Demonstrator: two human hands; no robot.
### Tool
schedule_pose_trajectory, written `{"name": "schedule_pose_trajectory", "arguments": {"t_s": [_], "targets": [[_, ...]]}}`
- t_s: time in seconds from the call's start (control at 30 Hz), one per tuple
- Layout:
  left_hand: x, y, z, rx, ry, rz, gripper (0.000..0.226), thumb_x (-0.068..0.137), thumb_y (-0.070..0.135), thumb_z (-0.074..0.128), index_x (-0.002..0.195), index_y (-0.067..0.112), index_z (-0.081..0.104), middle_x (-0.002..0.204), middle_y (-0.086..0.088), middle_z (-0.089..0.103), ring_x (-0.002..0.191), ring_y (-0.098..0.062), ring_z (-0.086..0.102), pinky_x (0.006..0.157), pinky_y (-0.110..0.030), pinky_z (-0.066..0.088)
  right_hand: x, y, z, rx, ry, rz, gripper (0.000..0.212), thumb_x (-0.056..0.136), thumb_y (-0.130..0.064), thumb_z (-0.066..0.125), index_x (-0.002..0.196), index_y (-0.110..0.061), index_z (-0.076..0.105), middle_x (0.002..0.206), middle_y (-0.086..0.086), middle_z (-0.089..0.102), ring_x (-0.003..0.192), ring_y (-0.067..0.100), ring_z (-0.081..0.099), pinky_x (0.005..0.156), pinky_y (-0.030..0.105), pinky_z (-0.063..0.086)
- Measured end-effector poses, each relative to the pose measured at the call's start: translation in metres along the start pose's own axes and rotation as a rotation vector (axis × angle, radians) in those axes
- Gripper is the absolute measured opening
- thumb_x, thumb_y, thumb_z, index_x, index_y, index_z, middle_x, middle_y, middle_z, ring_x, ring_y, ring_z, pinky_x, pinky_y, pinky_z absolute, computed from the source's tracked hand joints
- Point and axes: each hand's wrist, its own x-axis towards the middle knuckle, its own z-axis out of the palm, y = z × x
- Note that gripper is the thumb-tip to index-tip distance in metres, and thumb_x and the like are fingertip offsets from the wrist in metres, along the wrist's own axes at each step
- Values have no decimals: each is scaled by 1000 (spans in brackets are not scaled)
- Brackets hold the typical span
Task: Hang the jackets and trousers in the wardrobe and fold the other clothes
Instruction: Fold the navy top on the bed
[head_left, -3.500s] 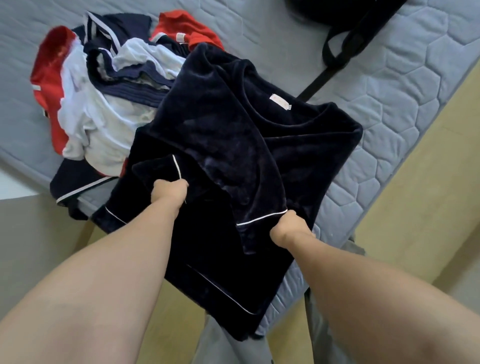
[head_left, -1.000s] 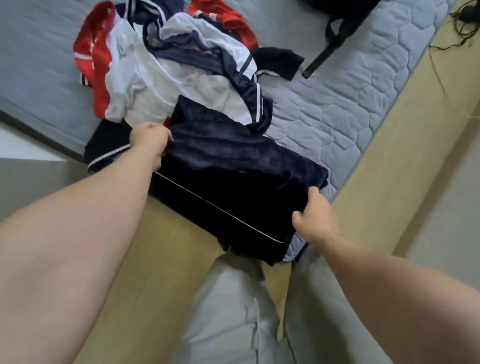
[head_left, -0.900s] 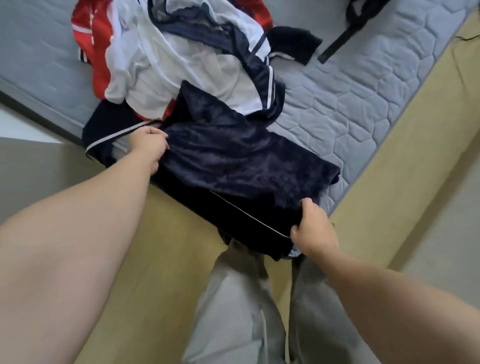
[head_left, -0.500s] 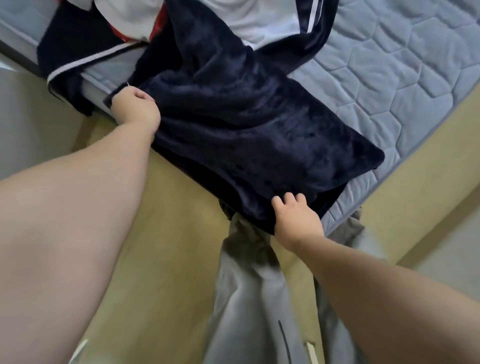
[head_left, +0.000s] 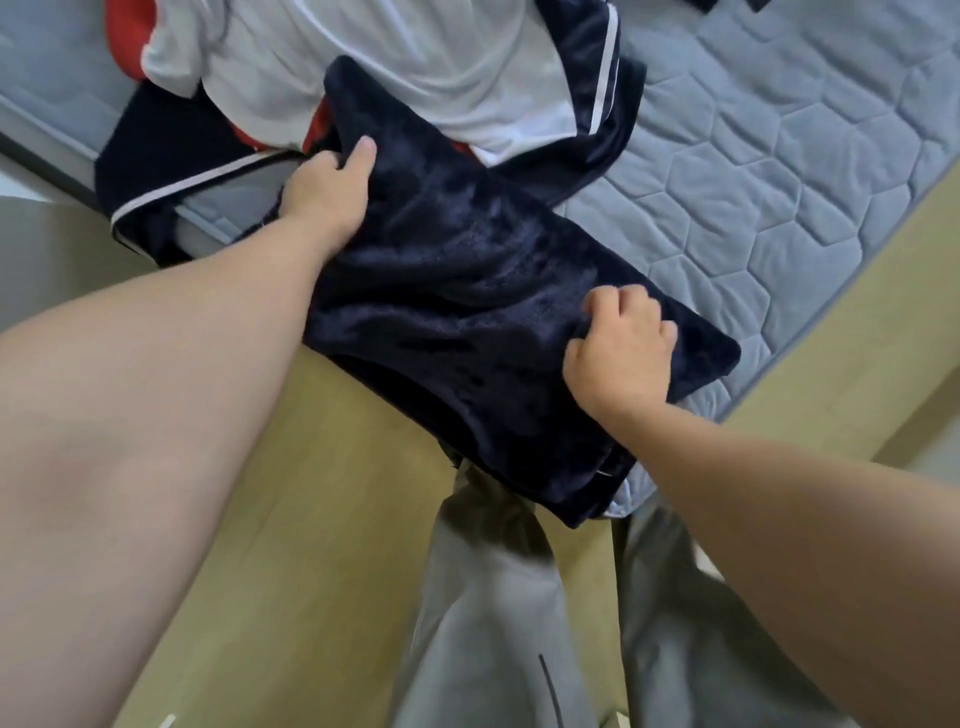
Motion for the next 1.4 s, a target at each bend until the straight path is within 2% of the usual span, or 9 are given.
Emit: {"name": "schedule_pose_trajectory", "arguments": {"t_s": [0.17,0.33,0.43,0.5,0.57,0.67,0.83,1.03,1.4], "targets": [[14,31,-8,6,99,102,43,100,42,45,126,8,52,130,-20,59,121,-40,53,96,-37,39,62,26,-19,22,-310,248,85,71,-34,61,149,-29,27,146,8,39,137,34,35,110,54,26],[14,60,-14,179,261,99,36,92,20,53,127,13,48,134,-13,53,121,-37,53,98,-44,40,92,37,-23,-14,-654,252,79,54,-34,64,128,-31,35,117,7,53,116,37,53,96,51,34],[3,88,-14,502,365,491,66,62,3,55,126,19,48,137,-10,45,123,-34,48,104,-41,35,105,38,-25,-48,-736,192,87,52,-31,80,129,-23,39,121,12,53,114,39,54,93,46,47],[2,110,-12,741,198,772,73,54,6,58,124,23,49,136,-9,45,126,-36,44,110,-47,29,112,45,-30,-3,-795,181,98,57,-26,90,140,-18,39,130,14,55,115,37,57,92,44,52],[7,134,-11,1022,-94,844,69,58,12,63,124,30,56,127,-9,55,122,-35,47,109,-51,31,117,56,-39,-20,-853,173,101,59,-29,95,144,-15,42,135,11,56,118,34,58,88,38,49],[9,160,-11,1298,-430,575,74,60,15,65,129,40,55,131,-9,54,123,-36,49,105,-50,40,113,69,-49,-94,-904,139,90,58,-38,95,136,-13,56,129,8,62,115,31,61,91,36,49],[2,157,-5,1615,-502,447,107,54,32,93,147,40,42,145,-8,39,136,-32,38,103,-42,46,95,84,-48,56,-824,79,58,54,-37,93,103,-19,68,102,4,70,91,27,67,85,38,58],[-41,127,-40,1312,-432,489,33,68,28,69,99,31,60,93,4,59,92,-25,56,82,-35,50,81,100,-80,50,-754,-59,47,64,-35,87,103,-23,66,101,1,68,95,26,64,81,34,55],[-196,87,-128,802,-184,284,22,73,26,61,85,26,42,89,0,59,83,-30,57,66,-35,44,87,74,-268,-345,-449,-365,32,74,-29,65,103,-29,52,84,-3,50,82,27,55,61,34,42]]}}
